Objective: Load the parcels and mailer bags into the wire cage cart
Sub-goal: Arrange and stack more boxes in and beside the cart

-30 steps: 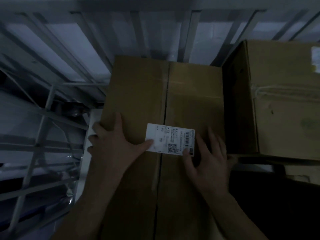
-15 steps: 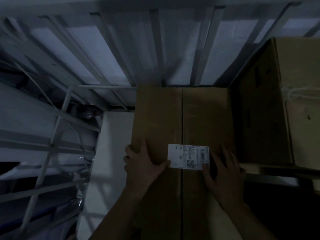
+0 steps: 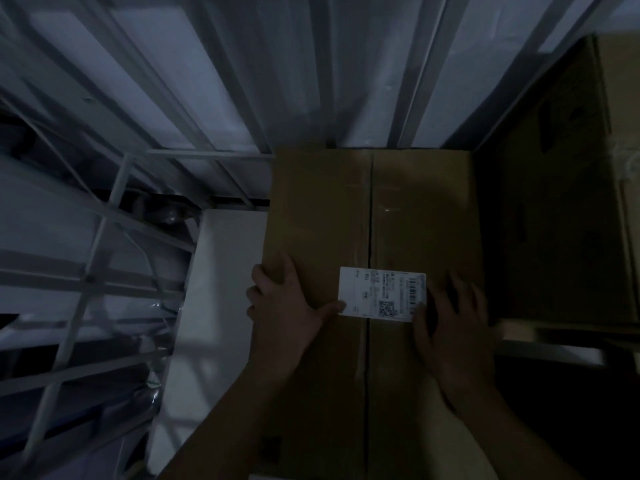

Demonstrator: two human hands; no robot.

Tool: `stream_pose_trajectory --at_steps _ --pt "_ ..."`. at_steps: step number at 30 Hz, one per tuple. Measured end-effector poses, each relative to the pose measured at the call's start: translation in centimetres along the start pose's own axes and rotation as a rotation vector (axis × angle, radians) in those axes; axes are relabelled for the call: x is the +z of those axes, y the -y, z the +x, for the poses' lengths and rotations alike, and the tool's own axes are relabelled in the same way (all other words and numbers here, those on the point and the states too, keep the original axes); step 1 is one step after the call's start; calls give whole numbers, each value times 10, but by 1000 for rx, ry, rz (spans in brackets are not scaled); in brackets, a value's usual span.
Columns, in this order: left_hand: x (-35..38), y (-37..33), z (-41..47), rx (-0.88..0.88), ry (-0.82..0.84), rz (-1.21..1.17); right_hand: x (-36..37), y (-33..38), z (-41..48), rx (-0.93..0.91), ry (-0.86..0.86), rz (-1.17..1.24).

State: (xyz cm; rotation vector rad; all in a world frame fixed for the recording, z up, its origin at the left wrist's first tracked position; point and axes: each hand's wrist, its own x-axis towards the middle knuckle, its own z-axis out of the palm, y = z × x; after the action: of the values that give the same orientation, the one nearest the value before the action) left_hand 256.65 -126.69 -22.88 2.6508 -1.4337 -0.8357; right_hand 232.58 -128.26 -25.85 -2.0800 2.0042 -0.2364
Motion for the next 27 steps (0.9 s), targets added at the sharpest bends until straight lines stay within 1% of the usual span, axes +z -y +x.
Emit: stream_pose_trajectory --at_steps 2,5,7,8,11,15,16,18,20,24,27 --pt "-11 -2 2 4 53 31 -9 3 4 28 114 -16" --pt "-48 -6 -2 21 162 79 -35 12 12 79 343 -61" --pt "-77 -14 -18 52 196 112 -64 21 12 97 458 22" --pt "-93 -17 -29 71 198 116 -85 29 9 92 481 71" --pt "-143 -35 -64 120 162 139 -154 53 -8 8 422 81" --pt "-220 -64 -109 160 72 132 -237 75 -22 -14 296 15" --pt "-236 -71 -122 181 27 130 -258 78 -25 10 304 -31" --pt "-264 -82 -149 216 -50 131 -302 82 -35 83 390 -100" --pt "-290 -90 -179 246 -109 128 -343 82 -48 124 435 -106" --pt "-328 -108 -241 270 -173 153 -412 75 -76 93 352 -56" --pt "-347 -122 -293 261 -173 162 -456 72 -96 40 308 -39"
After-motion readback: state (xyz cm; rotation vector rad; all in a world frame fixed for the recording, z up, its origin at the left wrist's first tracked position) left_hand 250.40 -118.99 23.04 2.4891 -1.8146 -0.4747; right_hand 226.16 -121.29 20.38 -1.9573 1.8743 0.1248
